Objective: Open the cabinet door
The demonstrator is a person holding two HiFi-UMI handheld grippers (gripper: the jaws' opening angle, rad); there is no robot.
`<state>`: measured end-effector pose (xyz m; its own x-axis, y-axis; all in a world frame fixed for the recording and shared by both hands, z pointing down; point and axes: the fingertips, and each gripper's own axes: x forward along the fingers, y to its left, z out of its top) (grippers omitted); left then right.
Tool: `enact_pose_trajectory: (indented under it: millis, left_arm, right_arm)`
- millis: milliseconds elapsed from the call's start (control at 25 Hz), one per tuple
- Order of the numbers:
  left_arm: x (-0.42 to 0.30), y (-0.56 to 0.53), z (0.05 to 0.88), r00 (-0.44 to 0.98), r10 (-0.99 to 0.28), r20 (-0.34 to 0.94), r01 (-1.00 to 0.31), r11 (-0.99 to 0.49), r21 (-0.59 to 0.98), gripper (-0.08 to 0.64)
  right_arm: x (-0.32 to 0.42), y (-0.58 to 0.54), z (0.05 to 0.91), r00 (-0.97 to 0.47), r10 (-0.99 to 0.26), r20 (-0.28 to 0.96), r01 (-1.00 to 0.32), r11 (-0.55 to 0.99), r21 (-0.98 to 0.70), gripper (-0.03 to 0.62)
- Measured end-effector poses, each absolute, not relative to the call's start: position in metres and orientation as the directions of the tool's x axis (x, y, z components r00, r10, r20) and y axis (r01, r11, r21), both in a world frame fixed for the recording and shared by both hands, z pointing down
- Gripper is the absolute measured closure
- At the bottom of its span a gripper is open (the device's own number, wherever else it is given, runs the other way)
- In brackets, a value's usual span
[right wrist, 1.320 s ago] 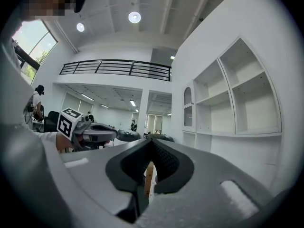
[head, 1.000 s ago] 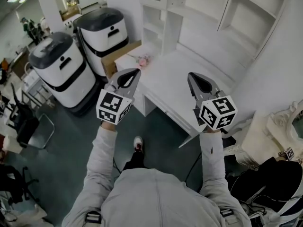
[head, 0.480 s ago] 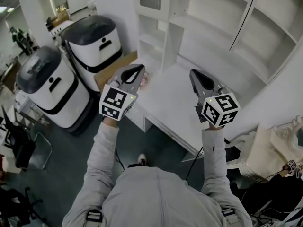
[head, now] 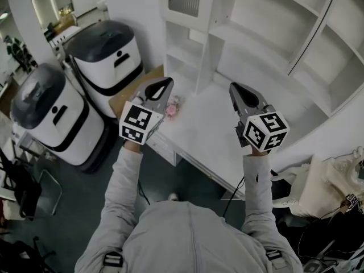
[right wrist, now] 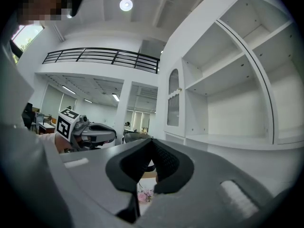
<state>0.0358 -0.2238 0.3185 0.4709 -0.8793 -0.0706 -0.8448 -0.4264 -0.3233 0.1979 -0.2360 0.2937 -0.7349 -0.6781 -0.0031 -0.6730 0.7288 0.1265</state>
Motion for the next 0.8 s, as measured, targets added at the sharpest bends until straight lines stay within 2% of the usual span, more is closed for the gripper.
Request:
enact_pose_trajectory:
  millis: [520,800]
  left_arm:
    - [0.005,-0.29,0.311,0.498,-0.863,-0.088,-0.834,-0.449,-0.322,0.541]
    - [0.0,-0.328,0.303,0.486,-0.869,-0.094,-0.842,-0.436,-0.316,0.541]
  right_arm:
    - [0.171,-0.296,0.291,-0.67,-0.742,-0.002,-0.733,0.662,0.157,0.591]
    - [0.167,-0.334,0.28,-0.678,-0.735,-0.013,-0.727,0.667,0.164,0.591]
